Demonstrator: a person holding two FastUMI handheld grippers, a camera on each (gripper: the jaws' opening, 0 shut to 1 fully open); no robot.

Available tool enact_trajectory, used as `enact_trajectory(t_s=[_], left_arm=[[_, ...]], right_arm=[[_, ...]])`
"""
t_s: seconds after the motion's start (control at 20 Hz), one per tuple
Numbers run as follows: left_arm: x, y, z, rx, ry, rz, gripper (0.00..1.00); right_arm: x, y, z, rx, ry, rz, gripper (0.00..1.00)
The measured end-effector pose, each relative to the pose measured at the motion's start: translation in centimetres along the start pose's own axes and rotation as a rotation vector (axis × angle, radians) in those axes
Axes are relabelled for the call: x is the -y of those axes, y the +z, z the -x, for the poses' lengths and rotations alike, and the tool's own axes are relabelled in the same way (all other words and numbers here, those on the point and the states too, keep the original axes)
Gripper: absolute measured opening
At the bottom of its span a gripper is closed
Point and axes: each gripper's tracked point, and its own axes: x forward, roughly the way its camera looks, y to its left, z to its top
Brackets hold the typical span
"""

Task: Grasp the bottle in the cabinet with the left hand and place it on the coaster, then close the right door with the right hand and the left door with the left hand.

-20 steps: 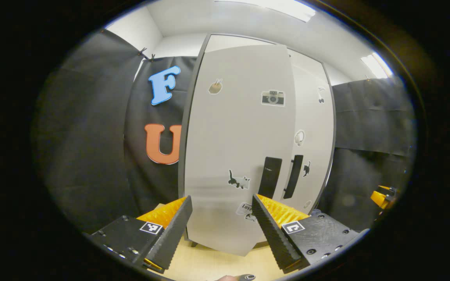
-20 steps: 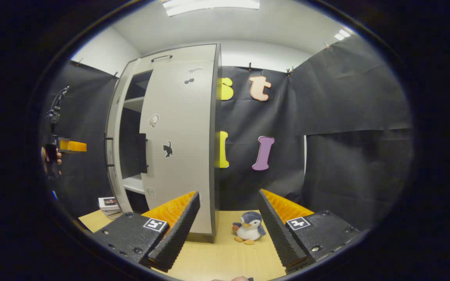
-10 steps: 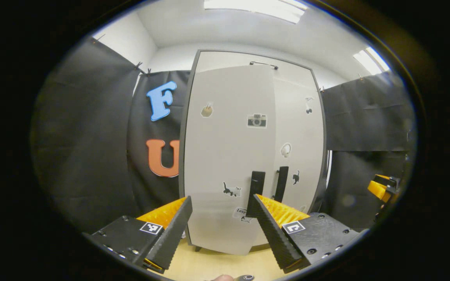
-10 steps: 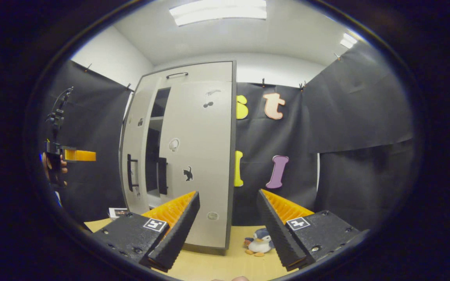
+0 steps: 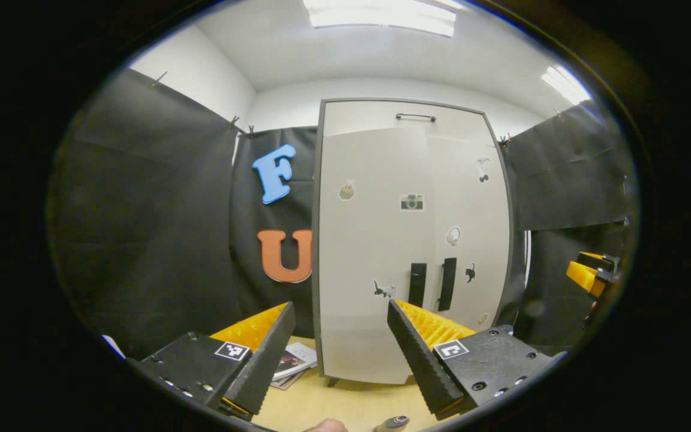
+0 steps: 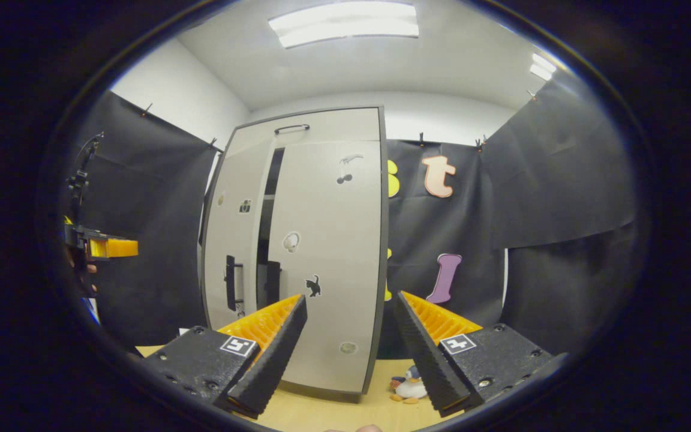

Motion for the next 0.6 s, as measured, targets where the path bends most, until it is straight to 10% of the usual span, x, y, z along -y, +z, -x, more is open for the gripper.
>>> enact_trajectory(t_s=[0.6], left_arm=[[-3.1, -0.7, 3.4, 0.029, 0.053, 0.041, 1.00]], right_arm=[[-2.9, -0.9, -1.6, -0.020, 0.062, 0.014, 0.96]])
